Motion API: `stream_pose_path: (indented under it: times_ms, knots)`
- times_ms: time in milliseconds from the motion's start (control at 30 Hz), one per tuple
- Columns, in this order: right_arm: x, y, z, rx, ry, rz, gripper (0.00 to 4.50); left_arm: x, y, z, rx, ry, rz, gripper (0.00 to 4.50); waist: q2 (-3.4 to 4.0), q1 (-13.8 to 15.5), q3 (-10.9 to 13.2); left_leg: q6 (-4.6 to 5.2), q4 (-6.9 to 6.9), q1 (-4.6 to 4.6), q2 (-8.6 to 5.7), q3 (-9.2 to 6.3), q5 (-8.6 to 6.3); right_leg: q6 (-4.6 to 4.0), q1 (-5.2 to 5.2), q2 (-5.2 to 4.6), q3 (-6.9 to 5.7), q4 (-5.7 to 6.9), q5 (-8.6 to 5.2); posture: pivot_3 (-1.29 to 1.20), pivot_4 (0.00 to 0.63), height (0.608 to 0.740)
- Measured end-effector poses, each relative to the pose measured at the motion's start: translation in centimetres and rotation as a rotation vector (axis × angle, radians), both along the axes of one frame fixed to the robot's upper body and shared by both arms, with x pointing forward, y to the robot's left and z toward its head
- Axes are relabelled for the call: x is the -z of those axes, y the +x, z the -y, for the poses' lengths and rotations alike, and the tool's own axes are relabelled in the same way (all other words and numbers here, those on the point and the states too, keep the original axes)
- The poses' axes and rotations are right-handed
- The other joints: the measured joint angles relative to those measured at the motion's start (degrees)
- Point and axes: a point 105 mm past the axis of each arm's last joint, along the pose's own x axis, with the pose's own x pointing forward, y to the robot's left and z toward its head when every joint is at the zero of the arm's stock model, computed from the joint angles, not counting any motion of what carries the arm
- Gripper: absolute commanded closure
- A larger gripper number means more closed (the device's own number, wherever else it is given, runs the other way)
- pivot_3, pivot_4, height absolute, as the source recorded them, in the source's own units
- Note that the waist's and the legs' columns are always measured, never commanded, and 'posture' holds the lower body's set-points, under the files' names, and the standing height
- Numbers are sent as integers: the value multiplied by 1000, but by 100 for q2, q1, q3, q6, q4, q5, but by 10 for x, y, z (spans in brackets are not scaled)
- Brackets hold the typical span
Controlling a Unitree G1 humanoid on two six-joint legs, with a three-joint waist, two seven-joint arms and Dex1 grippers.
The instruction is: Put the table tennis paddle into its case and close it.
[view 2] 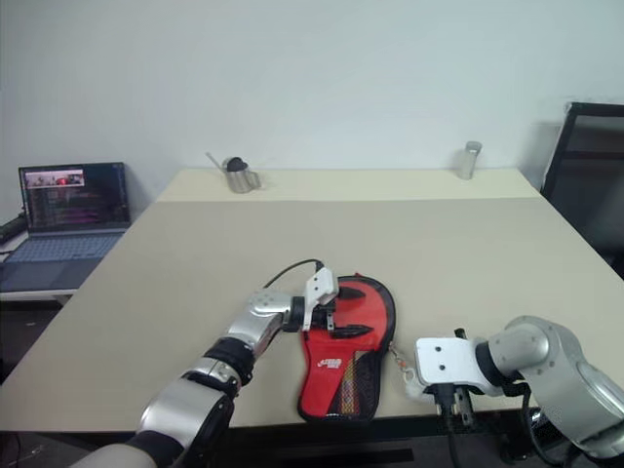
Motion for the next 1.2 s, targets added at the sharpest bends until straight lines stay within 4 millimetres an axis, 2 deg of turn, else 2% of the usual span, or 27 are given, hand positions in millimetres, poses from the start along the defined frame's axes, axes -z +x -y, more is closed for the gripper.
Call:
stream_pose_path:
  times_ms: [167, 333, 433, 667, 833, 967, 1067, 1200]
  knots:
    - [-3, -19, 0, 20, 15, -54, 4491, 0, 3, 7, -5, 16, 7, 0, -2, 42, -3, 0, 5, -13, -8, -23, 0, 1, 9, -7, -15, -13, -1, 0, 150, 740]
    - [3, -54, -8, -22, 31, -188, 4491, 0, 5, 10, -14, 29, 20, 0, -6, 61, -5, 0, 8, -16, -9, -44, -1, -3, 18, -9, -20, -17, -4, 0, 150, 740]
    - [6, -65, -12, -17, 52, -224, 4491, 0, 5, 15, -16, 36, 27, 0, -8, 63, -8, -7, 12, -12, -8, -57, -4, -30, 31, -11, -29, -18, -20, 0, 150, 740]
    - [14, -70, -22, 6, 111, -254, 4491, -1, 5, 29, -10, 38, 43, 0, -15, 64, -9, -2, 7, -16, -8, -59, -2, -29, 35, -14, -33, -36, -20, 0, 150, 740]
    - [16, -60, -28, 80, 137, -206, 4491, -2, 4, 35, 3, 43, 58, 0, -17, 57, -10, -3, 3, -21, -7, -62, -3, -22, 35, -9, -36, -46, -16, 0, 150, 740]
    - [12, -55, -27, 90, 134, -198, 3372, -3, 5, 34, -4, 38, 71, 0, -20, 54, -9, -4, 4, -21, -5, -65, -3, -26, 36, -10, -38, -47, -18, 0, 150, 740]
    - [6, -54, -26, 80, 134, -214, 2285, -4, 6, 32, -11, 34, 85, 0, -20, 41, -9, -4, 4, -21, -5, -65, -3, -25, 36, -10, -38, -48, -18, 0, 150, 740]
    - [-12, -43, -24, 102, 175, -204, 810, -3, 6, 29, -21, 24, 89, 0, -20, 19, -10, -4, 4, -20, -3, -66, -3, -25, 38, -10, -38, -48, -17, 0, 150, 740]
